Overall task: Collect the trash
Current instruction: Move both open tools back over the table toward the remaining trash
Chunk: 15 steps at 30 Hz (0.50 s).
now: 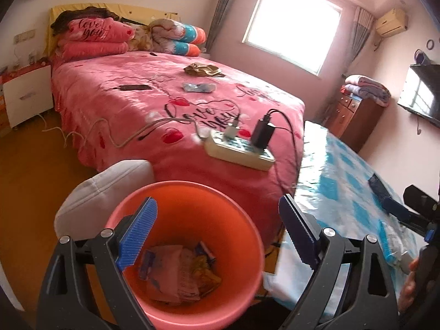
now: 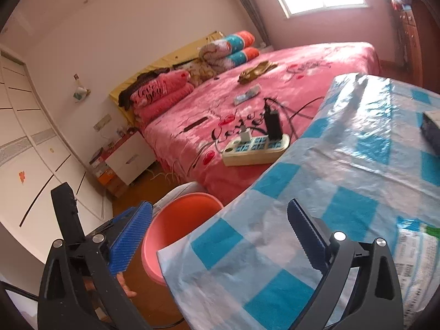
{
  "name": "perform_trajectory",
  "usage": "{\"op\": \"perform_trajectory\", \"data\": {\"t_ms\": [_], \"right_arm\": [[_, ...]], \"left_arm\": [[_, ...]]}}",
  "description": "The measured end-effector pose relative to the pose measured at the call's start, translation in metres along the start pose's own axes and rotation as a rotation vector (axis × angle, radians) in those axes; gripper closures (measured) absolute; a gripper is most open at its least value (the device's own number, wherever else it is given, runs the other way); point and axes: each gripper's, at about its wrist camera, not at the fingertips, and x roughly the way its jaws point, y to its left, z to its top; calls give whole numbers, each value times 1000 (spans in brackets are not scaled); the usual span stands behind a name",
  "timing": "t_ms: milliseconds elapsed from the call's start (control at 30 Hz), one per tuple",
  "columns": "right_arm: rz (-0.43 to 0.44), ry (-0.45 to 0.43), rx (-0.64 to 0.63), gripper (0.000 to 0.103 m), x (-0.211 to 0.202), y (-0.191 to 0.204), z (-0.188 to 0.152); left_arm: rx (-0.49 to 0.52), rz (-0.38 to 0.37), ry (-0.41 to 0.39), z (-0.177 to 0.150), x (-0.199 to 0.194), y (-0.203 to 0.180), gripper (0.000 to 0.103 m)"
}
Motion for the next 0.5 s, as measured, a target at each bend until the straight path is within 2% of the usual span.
{"op": "perform_trajectory", "data": {"t_ms": [267,400,500], "right_arm": [[-47,-13,-1,5,-46,-20,5],[-84,-5,25,5,-64,-31,9],[-115,-1,26,5,-77,-34,9]], "left_arm": [[106,58,93,-2,-6,-31,12],[144,39,141,-8,-12,-44,12],[188,11,141,-13,-21,-56,12]]}}
